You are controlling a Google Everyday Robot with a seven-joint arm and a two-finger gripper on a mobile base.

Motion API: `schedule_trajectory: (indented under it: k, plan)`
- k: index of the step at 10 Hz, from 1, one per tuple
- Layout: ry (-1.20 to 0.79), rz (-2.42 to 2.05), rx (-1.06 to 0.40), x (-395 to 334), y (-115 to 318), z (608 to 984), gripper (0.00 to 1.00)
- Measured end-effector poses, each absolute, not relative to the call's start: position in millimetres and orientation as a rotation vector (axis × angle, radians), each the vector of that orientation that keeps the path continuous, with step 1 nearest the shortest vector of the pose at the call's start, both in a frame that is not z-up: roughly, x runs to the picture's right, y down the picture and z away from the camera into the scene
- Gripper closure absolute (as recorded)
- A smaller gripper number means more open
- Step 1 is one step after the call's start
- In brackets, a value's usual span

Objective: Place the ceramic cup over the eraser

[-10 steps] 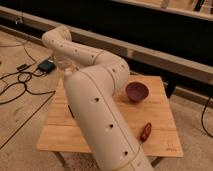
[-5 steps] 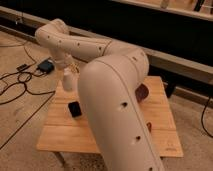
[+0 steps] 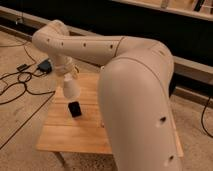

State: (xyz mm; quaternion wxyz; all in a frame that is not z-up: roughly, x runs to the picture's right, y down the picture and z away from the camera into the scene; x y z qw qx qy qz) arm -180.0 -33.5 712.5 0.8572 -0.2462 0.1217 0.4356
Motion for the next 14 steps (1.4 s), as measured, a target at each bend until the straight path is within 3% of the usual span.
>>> schedule_trajectory:
  k: [6, 14]
  plan:
    - [0.229, 0.911, -0.517, -177, 10, 687, 1.00]
    - [0.222, 0.898, -0.535, -175, 39, 717, 1.00]
